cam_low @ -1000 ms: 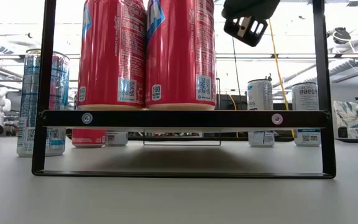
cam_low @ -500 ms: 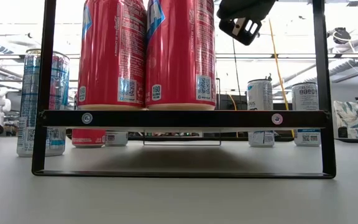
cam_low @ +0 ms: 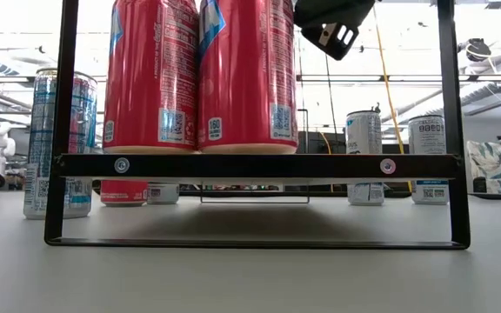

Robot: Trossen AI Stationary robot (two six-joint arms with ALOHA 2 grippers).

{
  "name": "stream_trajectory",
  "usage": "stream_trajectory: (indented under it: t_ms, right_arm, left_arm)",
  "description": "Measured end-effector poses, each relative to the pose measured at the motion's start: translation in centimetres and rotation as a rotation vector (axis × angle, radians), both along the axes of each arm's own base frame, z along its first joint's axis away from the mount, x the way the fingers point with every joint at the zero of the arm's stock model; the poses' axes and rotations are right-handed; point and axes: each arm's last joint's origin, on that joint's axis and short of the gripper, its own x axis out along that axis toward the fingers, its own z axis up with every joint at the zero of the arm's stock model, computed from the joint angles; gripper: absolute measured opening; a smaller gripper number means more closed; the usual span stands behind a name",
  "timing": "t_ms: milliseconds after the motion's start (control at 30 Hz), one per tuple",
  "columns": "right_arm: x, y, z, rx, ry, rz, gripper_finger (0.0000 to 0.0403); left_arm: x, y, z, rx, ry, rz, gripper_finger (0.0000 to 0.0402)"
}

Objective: Sort soda cans
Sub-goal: Put the bottom red soda can on the shelf and align it with the other red soda can, then put the red soda can on the shelf and align it with the other red soda cans

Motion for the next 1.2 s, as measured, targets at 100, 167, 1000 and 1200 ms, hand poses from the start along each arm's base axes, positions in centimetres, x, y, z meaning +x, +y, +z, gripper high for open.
stream_trajectory:
  t_ms: [100, 167, 1000, 1200]
  right_arm:
    - [0.0, 0.0, 0.0, -0.004, 0.0, 0.002, 0.0001]
    - [0.0, 0.0, 0.0, -0.004, 0.0, 0.003, 0.0001]
    - [-6.8, -2.8, 6.9, 0.112, 0.001, -0.083, 0.0001]
    - [-8.7, -3.4, 7.8, 0.13, 0.035, -0.104, 0.0001]
  left_arm:
    - [0.0, 0.0, 0.0, -0.001, 0.0, 0.002, 0.0214]
    - [0.0, 0.0, 0.0, -0.003, -0.001, 0.005, 0.0214]
    - [2.1, 9.6, -1.3, -0.223, 0.13, 0.249, 0.0214]
    - [2.6, 12.8, -3.8, -0.281, 0.218, 0.411, 0.0214]
